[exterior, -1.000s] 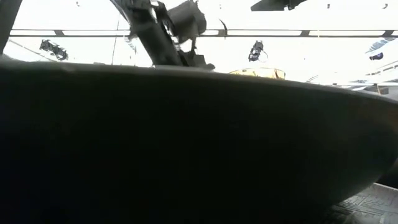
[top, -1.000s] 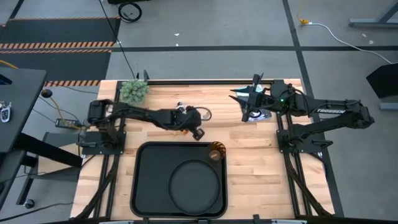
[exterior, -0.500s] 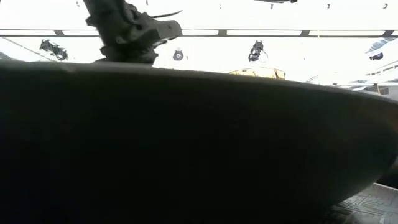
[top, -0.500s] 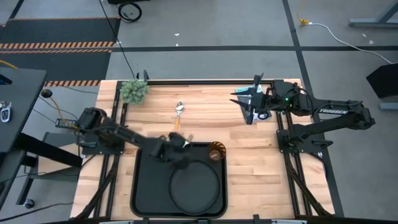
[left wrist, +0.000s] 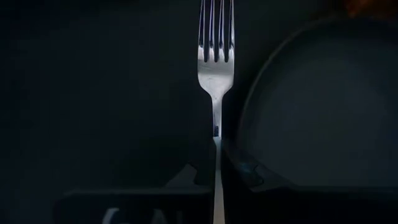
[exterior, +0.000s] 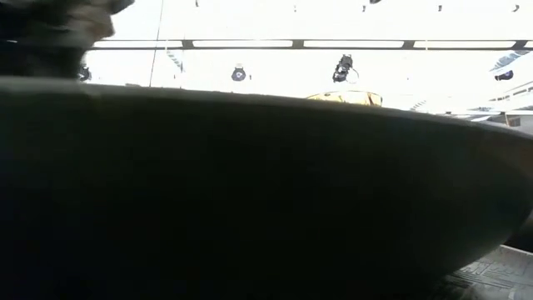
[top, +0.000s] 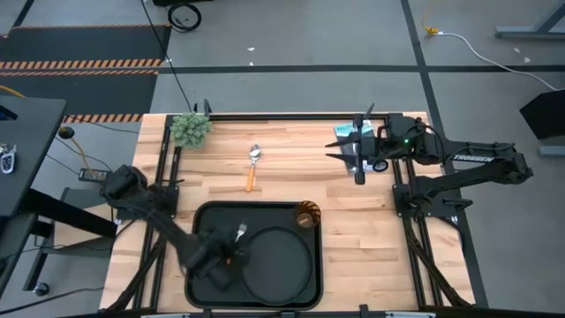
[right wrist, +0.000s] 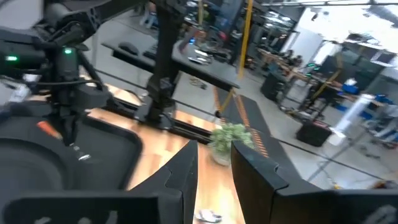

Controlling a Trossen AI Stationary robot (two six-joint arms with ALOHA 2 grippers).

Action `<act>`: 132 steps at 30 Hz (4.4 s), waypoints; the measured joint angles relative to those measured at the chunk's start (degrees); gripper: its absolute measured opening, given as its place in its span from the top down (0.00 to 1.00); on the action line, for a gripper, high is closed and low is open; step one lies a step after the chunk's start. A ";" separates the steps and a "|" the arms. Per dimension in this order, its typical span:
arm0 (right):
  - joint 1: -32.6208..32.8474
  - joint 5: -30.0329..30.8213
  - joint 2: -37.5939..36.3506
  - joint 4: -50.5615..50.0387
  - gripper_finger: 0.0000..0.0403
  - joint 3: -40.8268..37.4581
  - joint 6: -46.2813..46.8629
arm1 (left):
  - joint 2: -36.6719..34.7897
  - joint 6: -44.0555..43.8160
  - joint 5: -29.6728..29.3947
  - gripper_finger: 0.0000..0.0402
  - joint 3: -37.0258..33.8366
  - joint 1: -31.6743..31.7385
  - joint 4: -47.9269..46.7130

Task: Pick and place plate/cup/fork/spoon on tray
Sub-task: Put the orange fork on the black serving tray to the left of the black plate, then put the yellow spoon on the black serving tray to the left of the orange fork

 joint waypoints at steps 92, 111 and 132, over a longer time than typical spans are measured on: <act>0.98 -3.27 0.02 -7.04 0.75 0.00 3.00 | 6.97 54.83 1.24 0.93 3.12 42.63 -6.75; 0.98 -3.27 0.09 -6.58 0.75 0.00 3.00 | -7.14 64.61 6.69 0.82 -17.27 56.70 30.72; 1.03 -3.70 0.09 -6.50 0.75 -0.02 3.09 | 1.94 64.46 4.35 0.55 -17.09 55.81 37.60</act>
